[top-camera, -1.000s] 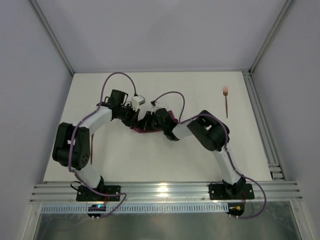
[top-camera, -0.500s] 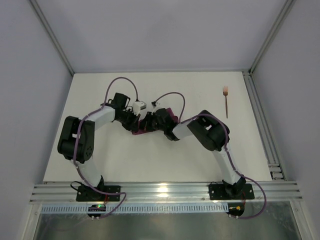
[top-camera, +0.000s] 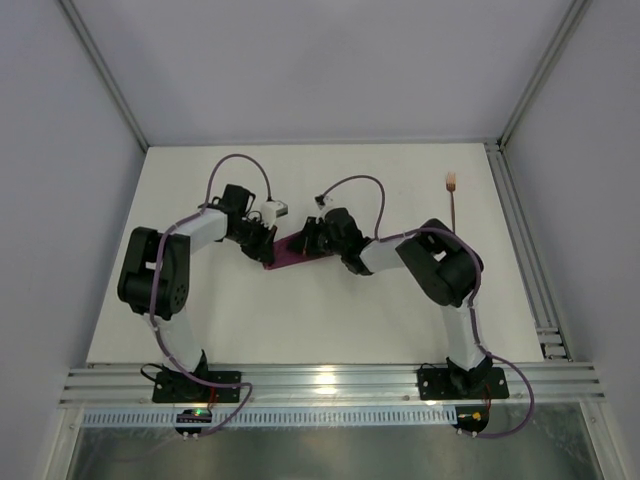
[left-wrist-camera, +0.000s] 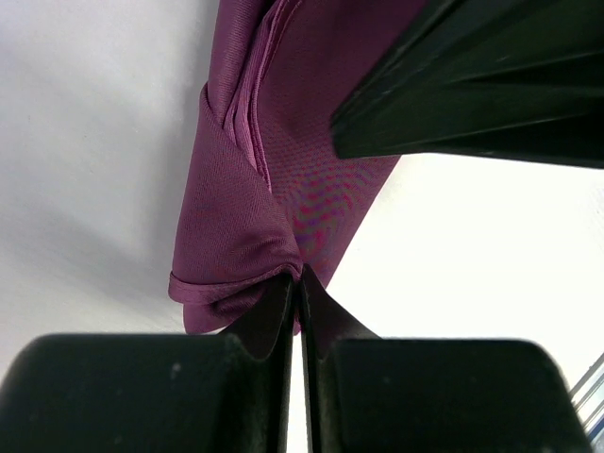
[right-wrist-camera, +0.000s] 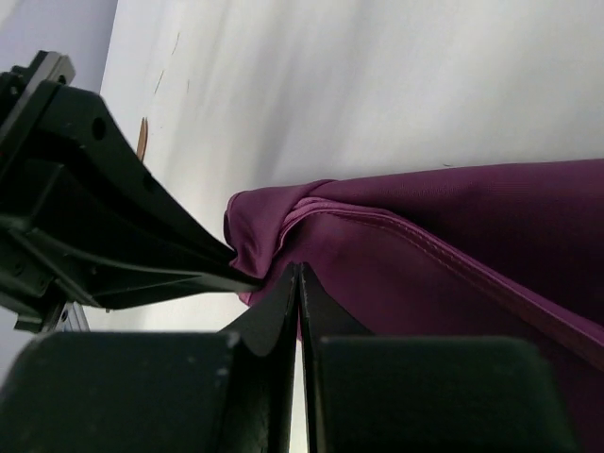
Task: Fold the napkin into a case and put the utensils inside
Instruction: Smooth out the smaller rectangle-folded napkin at the center of the board.
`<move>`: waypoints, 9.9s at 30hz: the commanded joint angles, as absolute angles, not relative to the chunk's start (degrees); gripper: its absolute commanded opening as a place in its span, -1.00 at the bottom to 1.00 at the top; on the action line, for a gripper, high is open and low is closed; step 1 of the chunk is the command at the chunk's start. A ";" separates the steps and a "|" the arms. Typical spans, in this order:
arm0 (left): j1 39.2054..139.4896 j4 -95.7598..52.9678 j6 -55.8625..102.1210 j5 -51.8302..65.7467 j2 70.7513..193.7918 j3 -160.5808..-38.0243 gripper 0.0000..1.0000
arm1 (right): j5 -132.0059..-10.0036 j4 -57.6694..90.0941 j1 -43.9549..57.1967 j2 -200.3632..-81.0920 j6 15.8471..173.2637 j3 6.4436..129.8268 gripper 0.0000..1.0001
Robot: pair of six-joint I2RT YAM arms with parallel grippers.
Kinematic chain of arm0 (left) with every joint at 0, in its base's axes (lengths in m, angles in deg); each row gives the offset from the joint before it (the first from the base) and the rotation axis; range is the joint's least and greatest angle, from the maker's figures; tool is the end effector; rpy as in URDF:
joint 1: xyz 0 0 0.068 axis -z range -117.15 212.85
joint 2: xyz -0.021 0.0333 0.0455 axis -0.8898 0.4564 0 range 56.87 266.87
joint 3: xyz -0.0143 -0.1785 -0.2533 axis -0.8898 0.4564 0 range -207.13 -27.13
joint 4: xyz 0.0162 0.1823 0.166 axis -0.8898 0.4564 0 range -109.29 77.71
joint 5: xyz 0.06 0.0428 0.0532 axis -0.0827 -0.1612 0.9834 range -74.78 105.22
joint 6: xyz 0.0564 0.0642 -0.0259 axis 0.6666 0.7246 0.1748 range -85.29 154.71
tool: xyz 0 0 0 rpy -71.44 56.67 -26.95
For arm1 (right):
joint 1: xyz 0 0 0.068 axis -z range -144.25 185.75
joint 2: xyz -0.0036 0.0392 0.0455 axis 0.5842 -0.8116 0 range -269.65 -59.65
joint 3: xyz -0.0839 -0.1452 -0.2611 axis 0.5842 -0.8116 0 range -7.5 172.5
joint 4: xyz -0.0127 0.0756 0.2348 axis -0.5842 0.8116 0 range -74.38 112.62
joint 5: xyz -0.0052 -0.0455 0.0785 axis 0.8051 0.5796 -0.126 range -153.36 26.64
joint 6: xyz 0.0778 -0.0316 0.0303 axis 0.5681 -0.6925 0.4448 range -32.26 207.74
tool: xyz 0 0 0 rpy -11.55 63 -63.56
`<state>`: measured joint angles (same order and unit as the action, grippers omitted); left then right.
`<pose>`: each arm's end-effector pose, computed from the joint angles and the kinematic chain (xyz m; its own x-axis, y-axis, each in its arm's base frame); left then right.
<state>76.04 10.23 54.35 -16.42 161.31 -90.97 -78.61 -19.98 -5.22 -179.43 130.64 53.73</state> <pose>0.3381 -0.1221 0.1692 -0.7387 0.4671 -0.4859 0.6543 0.6701 -0.3505 0.3487 0.3305 0.1527 -0.7708 0.2006 -0.6047 -0.3968 0.5915 0.7019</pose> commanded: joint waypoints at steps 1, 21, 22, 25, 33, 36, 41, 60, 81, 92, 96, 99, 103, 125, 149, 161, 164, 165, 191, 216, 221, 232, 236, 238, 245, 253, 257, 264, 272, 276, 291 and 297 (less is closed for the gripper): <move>75.59 11.64 54.92 -14.49 163.74 -92.17 -0.92 | -79.97 -18.05 -3.55 -173.65 126.94 52.88 -0.91; 75.59 10.95 55.72 -9.41 152.50 -90.68 -0.19 | -75.14 -12.07 2.79 -173.64 132.48 46.91 -0.91; 75.68 10.33 55.11 -8.17 151.88 -90.77 -0.18 | -75.23 -12.16 2.79 -173.55 132.48 46.91 -0.91; 75.68 8.48 53.70 -6.49 150.64 -91.29 -0.10 | -75.58 -11.98 2.79 -173.47 132.13 47.26 -0.91; 77.44 9.79 54.22 -2.28 155.20 -96.12 -0.06 | -76.45 -9.87 2.79 -172.76 129.76 49.36 -0.91; 77.61 10.59 54.83 -2.01 156.53 -96.22 -0.18 | -78.64 -10.30 2.09 -172.59 128.79 51.73 -0.91; 77.61 11.47 55.19 -1.92 157.59 -95.69 -0.31 | -81.03 -11.19 -2.12 -174.25 128.87 56.74 -0.91; 77.53 5.85 52.73 -4.64 156.36 -91.30 -0.99 | -81.56 -15.84 -7.41 -184.10 136.34 63.95 -0.92; 77.44 7.34 53.43 -12.64 153.81 -90.33 -1.00 | -76.91 -21.12 -7.41 -191.75 144.52 69.58 -0.92; 76.21 7.60 55.36 -8.08 155.48 -88.66 -1.00 | -72.68 -20.06 -6.62 -190.96 148.21 66.25 -0.92; 75.77 6.99 55.54 -6.49 158.37 -88.92 -1.00 | -73.38 -21.03 -6.70 -190.78 148.56 65.45 -0.92; 75.77 8.04 55.54 -6.75 161.27 -90.15 -1.00 | -74.70 -20.51 -6.70 -189.47 147.25 65.63 -0.92; 75.77 8.66 55.63 -5.96 162.60 -90.33 -1.00 | -73.83 -17.09 -6.53 -185.00 142.95 64.75 -0.90; 77.79 6.11 56.50 -1.22 162.77 -88.48 -1.00 | -77.42 -14.89 4.37 -165.65 129.68 41.98 -0.81; 80.34 2.59 59.76 8.10 161.02 -87.16 -1.00 | -80.77 21.41 12.63 -176.36 104.35 69.13 0.00; 80.16 4.00 60.02 8.10 159.70 -87.78 -0.98 | -85.42 11.93 12.63 -175.14 109.80 60.02 -0.45; 80.08 4.44 59.93 7.57 159.17 -87.78 -0.87 | -86.30 9.82 12.63 -173.91 111.38 57.29 -0.48; 79.99 4.61 59.76 7.31 158.91 -87.78 -0.82 | -86.48 8.69 12.63 -173.30 112.08 56.58 -0.50; 100.81 10.07 74.34 -10.18 159.52 -101.31 0.20 | -93.25 -1.78 12.02 -170.21 117.62 45.15 -0.81; 101.87 6.29 67.59 -7.46 169.28 -107.55 -0.98 | -94.48 -3.72 11.84 -169.78 115.87 43.57 -0.84; 100.38 3.30 63.98 -6.23 168.58 -107.73 -1.00 | -94.39 -4.33 11.84 -168.55 114.81 42.51 -0.85; 99.32 4.96 62.48 -5.26 171.73 -111.59 -1.00 | -94.56 -3.37 11.67 -166.43 112.44 41.10 -0.85; 99.41 7.07 62.75 -6.05 174.63 -113.26 -1.00 | -94.39 -2.84 11.58 -165.82 112.26 41.10 -0.82; 99.41 8.21 63.09 -6.14 175.69 -113.62 -1.00 | -93.60 -2.05 11.58 -165.38 112.26 41.19 -0.78; 99.32 8.57 63.01 -3.68 177.36 -113.27 -1.00 | -87.98 2.95 11.49 -160.64 111.47 41.54 -0.53; 99.32 8.30 62.39 -4.90 177.89 -113.00 -0.91 | -83.85 11.13 11.66 -155.54 108.22 41.28 -0.40; 99.32 8.22 62.48 -5.43 177.28 -112.56 -0.73 | -82.70 10.96 12.01 -153.78 108.22 40.32 -0.14; 99.32 7.52 61.87 -5.79 176.92 -112.12 -0.58 | -86.03 -0.28 13.51 -151.22 113.75 35.39 0.02; 99.24 6.64 61.43 -6.49 175.87 -110.63 -0.55 | -84.36 -6.77 13.60 -152.46 117.53 31.36 0.02; 99.32 6.20 60.81 -6.93 175.69 -110.80 -0.46 | -84.90 -12.06 13.60 -153.86 121.22 29.95 0.02; 99.41 6.20 60.02 -6.93 175.61 -110.89 -0.27 | -81.47 -18.40 11.58 -163.44 126.85 29.50 -0.31; 99.06 7.60 59.50 -7.37 173.16 -111.60 -0.15 | -79.71 -18.13 11.40 -162.84 127.73 28.36 -0.77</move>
<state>99.51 6.07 60.40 -6.98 176.24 -111.95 -82.72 -18.03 11.69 -163.04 127.42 29.65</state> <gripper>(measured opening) 0.404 0.127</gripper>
